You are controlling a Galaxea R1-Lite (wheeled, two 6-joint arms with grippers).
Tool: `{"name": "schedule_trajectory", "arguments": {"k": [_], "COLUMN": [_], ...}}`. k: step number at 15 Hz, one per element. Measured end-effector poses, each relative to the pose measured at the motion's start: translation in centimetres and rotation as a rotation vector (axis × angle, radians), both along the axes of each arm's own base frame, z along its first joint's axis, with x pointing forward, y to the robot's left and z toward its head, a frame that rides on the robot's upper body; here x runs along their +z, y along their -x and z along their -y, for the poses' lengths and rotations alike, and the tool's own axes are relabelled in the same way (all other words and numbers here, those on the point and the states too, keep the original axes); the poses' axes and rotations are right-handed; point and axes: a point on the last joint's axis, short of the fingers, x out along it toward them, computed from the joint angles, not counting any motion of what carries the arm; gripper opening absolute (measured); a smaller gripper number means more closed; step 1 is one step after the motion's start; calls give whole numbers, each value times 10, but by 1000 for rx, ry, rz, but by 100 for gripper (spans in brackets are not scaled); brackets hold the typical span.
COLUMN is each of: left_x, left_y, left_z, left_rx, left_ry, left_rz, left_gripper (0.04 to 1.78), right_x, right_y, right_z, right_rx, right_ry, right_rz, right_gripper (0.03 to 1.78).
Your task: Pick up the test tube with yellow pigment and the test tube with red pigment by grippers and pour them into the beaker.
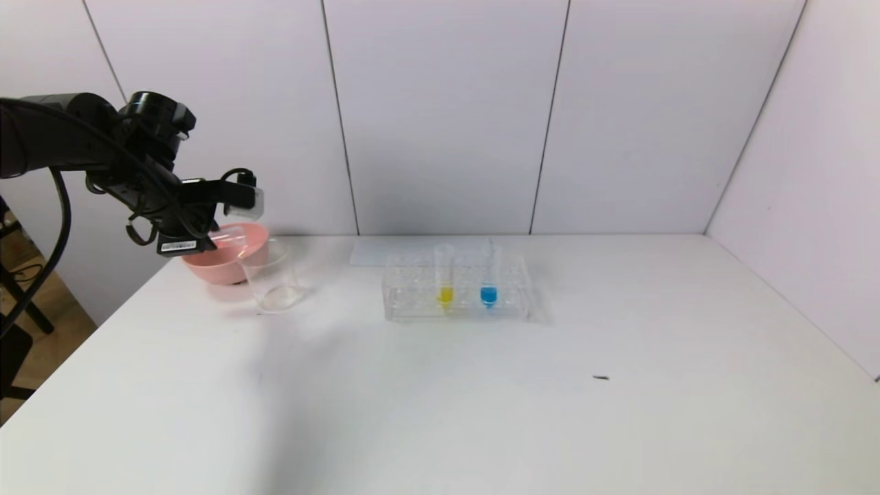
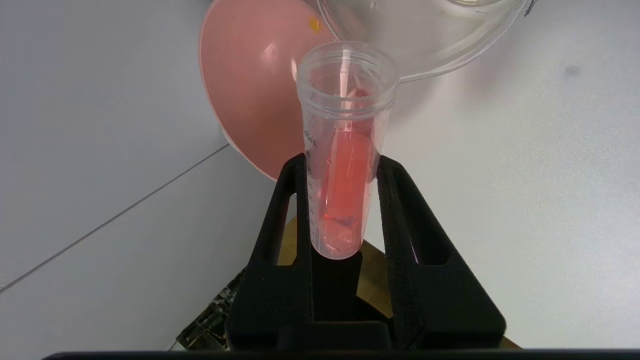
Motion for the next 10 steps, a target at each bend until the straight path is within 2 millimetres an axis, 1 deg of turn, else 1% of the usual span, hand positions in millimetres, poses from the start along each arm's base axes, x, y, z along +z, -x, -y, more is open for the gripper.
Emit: {"name": "schedule_trajectory", "arguments": {"k": [10], "left_x": [0], "left_y": [-2], "left_z": [7], "left_rx": [-8], "left_ry": [-33], "left_rz": [8], "left_gripper": [44], "right_x": [0], "right_y": [0], "right_z": [0], "right_rx": [0], "right_ry": [0], "right_rz": [0], "right_gripper": [170]}}
